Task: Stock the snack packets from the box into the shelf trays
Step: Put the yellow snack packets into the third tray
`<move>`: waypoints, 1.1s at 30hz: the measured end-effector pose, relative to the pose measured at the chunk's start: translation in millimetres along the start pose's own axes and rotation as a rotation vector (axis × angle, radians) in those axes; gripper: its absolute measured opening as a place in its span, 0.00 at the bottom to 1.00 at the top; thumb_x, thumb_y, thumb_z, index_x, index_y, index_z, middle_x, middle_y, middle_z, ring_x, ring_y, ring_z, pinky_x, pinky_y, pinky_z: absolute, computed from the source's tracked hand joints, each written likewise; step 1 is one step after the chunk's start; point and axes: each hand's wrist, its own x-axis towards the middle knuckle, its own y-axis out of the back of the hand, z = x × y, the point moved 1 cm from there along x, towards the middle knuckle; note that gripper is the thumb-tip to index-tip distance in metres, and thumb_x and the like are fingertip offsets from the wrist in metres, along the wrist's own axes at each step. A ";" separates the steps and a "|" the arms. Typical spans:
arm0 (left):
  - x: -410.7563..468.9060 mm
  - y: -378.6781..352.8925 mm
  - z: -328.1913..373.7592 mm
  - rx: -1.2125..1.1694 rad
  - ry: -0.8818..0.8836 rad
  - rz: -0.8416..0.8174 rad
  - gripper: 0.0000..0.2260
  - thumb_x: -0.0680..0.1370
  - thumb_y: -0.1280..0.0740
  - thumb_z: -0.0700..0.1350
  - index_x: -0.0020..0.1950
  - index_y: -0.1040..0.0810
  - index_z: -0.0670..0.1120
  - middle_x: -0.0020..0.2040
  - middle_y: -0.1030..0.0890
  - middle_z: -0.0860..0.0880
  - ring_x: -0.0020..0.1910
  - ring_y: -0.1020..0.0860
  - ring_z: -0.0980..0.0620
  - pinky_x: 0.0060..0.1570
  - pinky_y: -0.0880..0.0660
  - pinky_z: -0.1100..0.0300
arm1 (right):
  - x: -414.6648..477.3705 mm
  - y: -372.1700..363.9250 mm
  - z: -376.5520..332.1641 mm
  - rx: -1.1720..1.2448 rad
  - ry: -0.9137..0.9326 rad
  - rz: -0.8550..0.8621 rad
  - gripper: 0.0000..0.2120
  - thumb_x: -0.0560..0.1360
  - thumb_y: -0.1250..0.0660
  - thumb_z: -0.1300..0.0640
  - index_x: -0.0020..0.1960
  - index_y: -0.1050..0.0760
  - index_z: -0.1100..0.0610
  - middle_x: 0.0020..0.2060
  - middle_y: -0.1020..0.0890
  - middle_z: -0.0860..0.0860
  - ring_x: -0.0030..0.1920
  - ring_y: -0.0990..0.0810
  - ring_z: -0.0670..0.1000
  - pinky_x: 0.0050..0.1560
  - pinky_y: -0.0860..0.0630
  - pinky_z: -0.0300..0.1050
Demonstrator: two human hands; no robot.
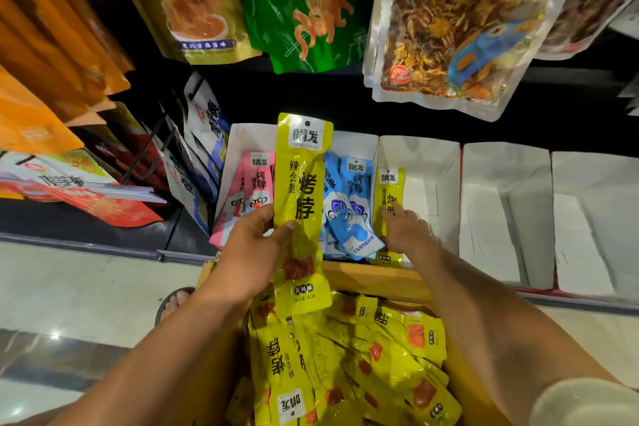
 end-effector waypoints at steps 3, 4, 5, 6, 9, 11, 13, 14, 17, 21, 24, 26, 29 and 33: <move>1.8 0.7 -3.3 0.000 0.025 -0.010 0.10 0.84 0.35 0.40 0.61 0.17 0.49 0.55 0.13 0.52 0.53 0.14 0.48 0.58 0.19 0.45 | 5.3 -1.9 3.0 0.073 0.019 -0.044 0.43 0.74 0.28 0.44 0.80 0.48 0.47 0.81 0.48 0.53 0.77 0.40 0.61 0.72 0.35 0.62; 2.5 0.3 -3.7 0.000 0.024 -0.012 0.10 0.84 0.35 0.40 0.61 0.17 0.49 0.54 0.13 0.51 0.53 0.14 0.48 0.56 0.19 0.48 | 7.2 -1.1 4.7 0.109 0.021 -0.062 0.45 0.73 0.27 0.43 0.81 0.50 0.47 0.81 0.48 0.53 0.78 0.41 0.62 0.73 0.36 0.62; 2.4 -0.4 -2.8 -0.006 0.021 -0.017 0.10 0.84 0.35 0.39 0.61 0.17 0.48 0.54 0.13 0.51 0.53 0.14 0.48 0.54 0.19 0.51 | 8.3 0.7 6.4 0.140 0.025 -0.080 0.47 0.72 0.26 0.43 0.81 0.51 0.47 0.81 0.49 0.53 0.78 0.42 0.62 0.74 0.36 0.62; 2.6 -1.0 -1.7 -0.009 0.021 -0.023 0.10 0.84 0.35 0.39 0.61 0.17 0.48 0.54 0.13 0.51 0.53 0.14 0.50 0.52 0.20 0.54 | 9.4 2.5 8.0 0.168 0.032 -0.088 0.48 0.73 0.26 0.44 0.82 0.52 0.47 0.81 0.49 0.53 0.78 0.43 0.62 0.74 0.36 0.62; 4.2 -2.4 0.8 -0.023 0.057 -0.039 0.10 0.84 0.35 0.39 0.60 0.17 0.48 0.53 0.12 0.50 0.48 0.14 0.53 0.47 0.18 0.56 | 3.4 12.6 10.1 0.271 0.029 -0.065 0.44 0.74 0.27 0.50 0.82 0.48 0.49 0.80 0.44 0.55 0.77 0.40 0.61 0.74 0.34 0.59; 5.9 -4.7 1.0 -0.031 0.075 -0.039 0.08 0.84 0.34 0.39 0.59 0.17 0.44 0.52 0.13 0.44 0.46 0.15 0.49 0.50 0.17 0.47 | -8.5 23.2 9.0 0.341 0.002 -0.022 0.36 0.77 0.30 0.54 0.80 0.42 0.52 0.77 0.38 0.56 0.73 0.33 0.59 0.71 0.31 0.54; 5.8 -9.0 2.5 -0.061 0.095 -0.039 0.07 0.83 0.33 0.39 0.58 0.17 0.42 0.52 0.14 0.39 0.44 0.17 0.44 0.52 0.19 0.36 | -23.3 39.2 7.3 0.371 -0.005 0.062 0.28 0.78 0.33 0.54 0.77 0.35 0.52 0.74 0.32 0.56 0.68 0.26 0.58 0.66 0.27 0.52; 4.7 -11.8 3.5 -0.085 0.110 -0.047 0.06 0.83 0.33 0.39 0.57 0.17 0.43 0.52 0.14 0.39 0.43 0.17 0.44 0.51 0.19 0.34 | -32.1 49.0 5.7 0.387 0.003 0.109 0.26 0.79 0.34 0.54 0.75 0.33 0.53 0.72 0.30 0.56 0.66 0.25 0.58 0.65 0.26 0.52; 3.4 -19.8 6.0 -0.132 0.142 -0.071 0.07 0.83 0.32 0.39 0.57 0.17 0.45 0.53 0.14 0.40 0.42 0.19 0.46 0.43 0.18 0.40 | -63.8 85.6 -2.8 0.461 0.077 0.244 0.21 0.79 0.33 0.57 0.72 0.28 0.54 0.67 0.25 0.55 0.60 0.21 0.56 0.61 0.24 0.49; -3.2 -31.2 14.7 -0.264 0.212 -0.102 0.13 0.81 0.32 0.34 0.66 0.25 0.38 0.51 0.16 0.44 0.38 0.16 0.51 0.28 0.18 0.56 | -125.8 132.4 -30.5 0.702 0.239 0.312 0.14 0.80 0.33 0.57 0.65 0.24 0.50 0.59 0.21 0.48 0.42 0.20 0.38 0.47 0.26 0.37; -10.6 -37.1 21.4 -0.275 0.213 -0.153 0.13 0.82 0.33 0.33 0.66 0.25 0.39 0.46 0.15 0.45 0.35 0.16 0.53 0.30 0.17 0.54 | -178.5 145.0 -52.8 0.866 0.340 0.158 0.23 0.76 0.27 0.47 0.69 0.28 0.45 0.60 0.23 0.43 0.48 0.19 0.38 0.46 0.21 0.38; -12.9 -40.1 22.5 -0.181 0.165 -0.177 0.11 0.81 0.33 0.35 0.64 0.24 0.41 0.53 0.16 0.41 0.42 0.16 0.49 0.41 0.15 0.50 | -200.8 142.3 -62.4 0.766 0.337 0.117 0.34 0.71 0.25 0.40 0.73 0.33 0.42 0.63 0.26 0.40 0.53 0.20 0.42 0.52 0.19 0.43; -16.9 -46.4 23.3 -0.182 0.145 -0.182 0.10 0.80 0.30 0.38 0.61 0.21 0.43 0.56 0.15 0.41 0.45 0.15 0.47 0.43 0.16 0.49 | -212.5 132.6 -69.9 0.641 0.243 0.184 0.41 0.63 0.28 0.29 0.73 0.36 0.37 0.65 0.25 0.38 0.58 0.22 0.43 0.58 0.21 0.50; -15.6 -55.5 22.0 -0.170 0.103 -0.187 0.06 0.79 0.27 0.41 0.54 0.23 0.46 0.54 0.17 0.39 0.45 0.18 0.45 0.52 0.18 0.39 | -213.9 129.8 -74.2 0.643 0.170 0.253 0.37 0.61 0.28 0.30 0.67 0.35 0.35 0.59 0.23 0.38 0.56 0.21 0.44 0.51 0.18 0.53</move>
